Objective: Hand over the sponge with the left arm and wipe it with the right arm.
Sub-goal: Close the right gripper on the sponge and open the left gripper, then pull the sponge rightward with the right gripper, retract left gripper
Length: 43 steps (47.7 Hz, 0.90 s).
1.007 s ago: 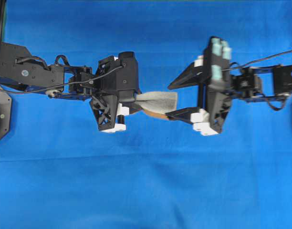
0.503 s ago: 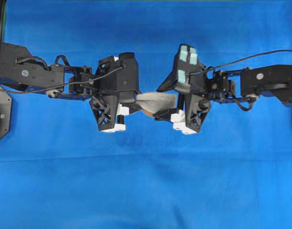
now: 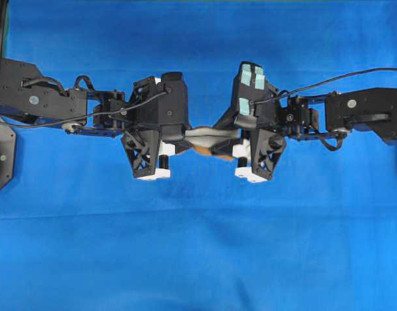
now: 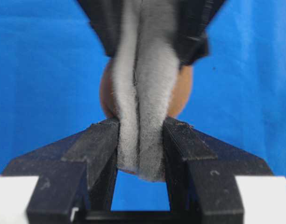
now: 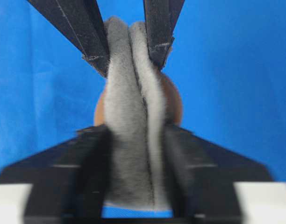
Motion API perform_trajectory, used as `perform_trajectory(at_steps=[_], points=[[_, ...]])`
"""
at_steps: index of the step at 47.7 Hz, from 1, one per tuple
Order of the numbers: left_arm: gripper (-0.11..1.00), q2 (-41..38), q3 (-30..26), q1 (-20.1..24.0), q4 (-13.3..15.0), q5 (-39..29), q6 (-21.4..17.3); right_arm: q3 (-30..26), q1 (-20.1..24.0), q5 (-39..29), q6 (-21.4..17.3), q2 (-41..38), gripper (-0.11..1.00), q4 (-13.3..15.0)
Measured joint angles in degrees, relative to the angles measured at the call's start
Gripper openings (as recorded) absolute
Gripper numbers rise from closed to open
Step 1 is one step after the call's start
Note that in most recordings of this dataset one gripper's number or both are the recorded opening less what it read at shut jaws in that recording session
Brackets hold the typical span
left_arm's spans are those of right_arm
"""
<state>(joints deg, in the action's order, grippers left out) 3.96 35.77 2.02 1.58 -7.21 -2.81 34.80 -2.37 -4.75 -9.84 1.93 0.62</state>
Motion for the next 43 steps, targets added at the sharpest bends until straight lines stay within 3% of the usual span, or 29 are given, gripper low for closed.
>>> perform_trajectory(at_steps=[3,11,19,23,31,43], points=[[0.22,0.0,0.1,0.0,0.0,0.0,0.0,0.0,0.0,-0.3,0.0,0.2,0.26,0.3],[0.24,0.0,0.1,0.0,0.0,0.1,-0.1,0.0,-0.1,-0.5,0.0,0.6,0.26,0.4],[0.74,0.7,0.4,0.0,0.0,0.4,0.2,0.0,-0.1,-0.5,0.0,1.1,0.26,0.5],[0.90,2.0,1.4,0.0,0.0,1.0,0.0,0.0,-0.2,-0.5,0.0,1.6,0.26,0.5],[0.89,7.2,5.4,0.0,0.0,3.7,0.8,0.4,-0.3,-0.5,0.0,2.5,0.26,0.4],[0.89,16.5,14.2,-0.1,0.0,13.3,0.9,1.2,-0.4,-0.5,0.2,2.5,0.26,0.6]])
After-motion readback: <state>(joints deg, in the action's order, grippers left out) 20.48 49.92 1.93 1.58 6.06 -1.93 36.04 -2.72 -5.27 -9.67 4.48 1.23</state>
